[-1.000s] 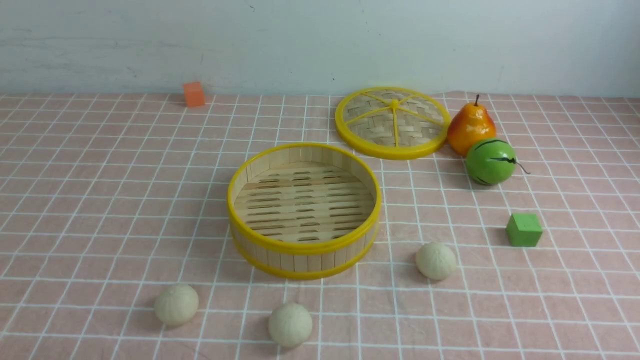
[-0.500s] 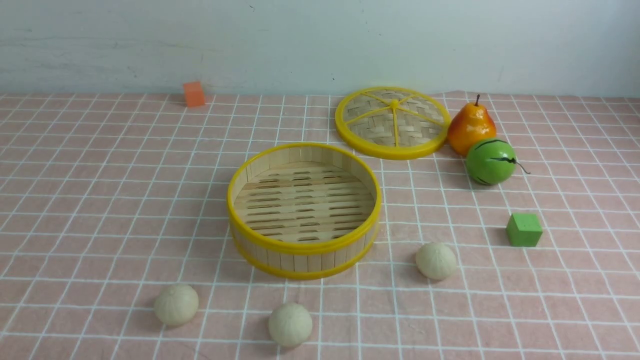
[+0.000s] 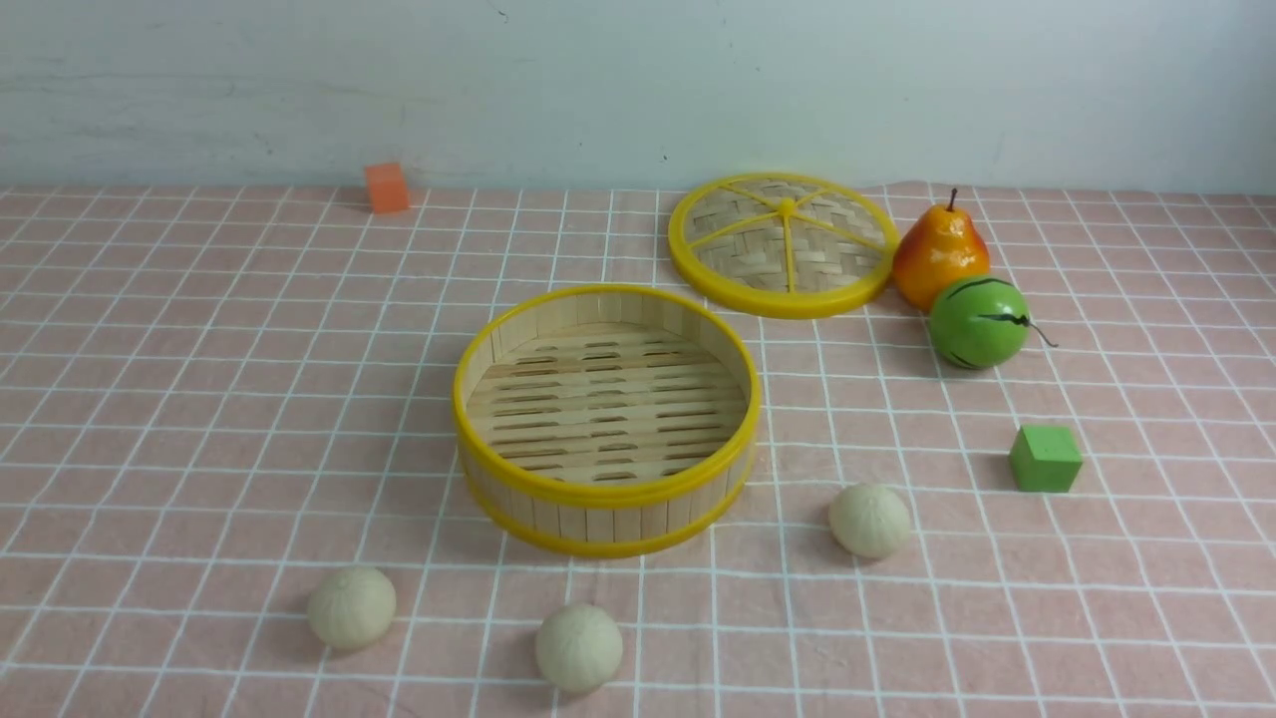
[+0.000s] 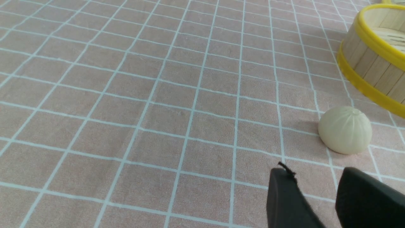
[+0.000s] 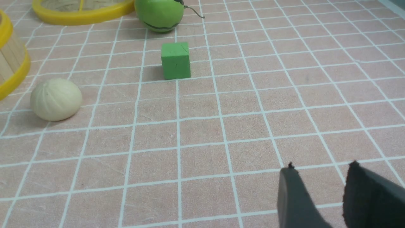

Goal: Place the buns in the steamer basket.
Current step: Use the left arm to grab a steamed stuffed bun

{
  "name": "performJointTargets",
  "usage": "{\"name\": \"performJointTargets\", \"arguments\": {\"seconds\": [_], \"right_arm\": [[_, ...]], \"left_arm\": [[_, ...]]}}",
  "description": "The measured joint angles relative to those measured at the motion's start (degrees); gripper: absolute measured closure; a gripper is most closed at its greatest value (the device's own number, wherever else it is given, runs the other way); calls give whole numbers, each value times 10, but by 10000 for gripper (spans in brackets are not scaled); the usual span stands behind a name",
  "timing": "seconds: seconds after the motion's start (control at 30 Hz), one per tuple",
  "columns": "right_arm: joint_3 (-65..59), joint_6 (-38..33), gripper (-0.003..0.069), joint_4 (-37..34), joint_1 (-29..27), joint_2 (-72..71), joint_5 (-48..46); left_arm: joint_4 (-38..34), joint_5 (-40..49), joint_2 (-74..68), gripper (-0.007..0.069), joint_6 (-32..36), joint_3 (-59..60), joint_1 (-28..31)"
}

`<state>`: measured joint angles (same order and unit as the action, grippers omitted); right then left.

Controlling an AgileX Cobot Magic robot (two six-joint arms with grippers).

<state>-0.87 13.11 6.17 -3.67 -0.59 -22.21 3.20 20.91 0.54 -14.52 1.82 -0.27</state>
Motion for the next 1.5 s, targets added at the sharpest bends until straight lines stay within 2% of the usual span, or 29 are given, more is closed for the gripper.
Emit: {"name": "performJointTargets", "arguments": {"seconds": [0.6, 0.7, 0.8, 0.9, 0.93, 0.97, 1.0, 1.03, 1.13, 1.3, 1.4, 1.47, 1.5], "right_arm": [[0, 0, 419, 1, 0, 0, 0], [0, 0, 419, -18, 0, 0, 0], [0, 5, 419, -62, 0, 0, 0], [0, 55, 419, -229, 0, 0, -3], [0, 63, 419, -240, 0, 0, -4], [-1, 91, 419, -330, 0, 0, -9], [-1, 95, 419, -340, 0, 0, -10], [-3, 118, 419, -418, 0, 0, -11], [-5, 128, 419, -511, 0, 0, -14], [-5, 100, 419, -528, 0, 0, -13], [-4, 82, 419, -541, 0, 0, -31], [5, 35, 419, -542, 0, 0, -61], [22, -10, 419, -543, 0, 0, -84]], "left_arm": [[3, 0, 0, 386, 0, 0, 0], [-9, -11, 0, 386, -17, 0, 0], [-73, -30, 0, 386, -78, 0, 0], [-287, -54, 0, 386, -243, 0, 0], [-310, -55, 0, 386, -251, 0, 0], [-376, -58, 0, 386, -299, 0, 0], [-384, -58, 0, 386, -309, 0, 0], [-428, -58, 0, 386, -332, 0, 0], [-455, -58, 0, 386, -333, 0, 0], [-475, -58, 0, 386, -319, 0, 0], [-480, -41, 0, 386, -253, -25, 0], [-480, -23, 0, 386, -195, -59, 0], [-480, -8, 0, 387, -142, -85, 0]]}}
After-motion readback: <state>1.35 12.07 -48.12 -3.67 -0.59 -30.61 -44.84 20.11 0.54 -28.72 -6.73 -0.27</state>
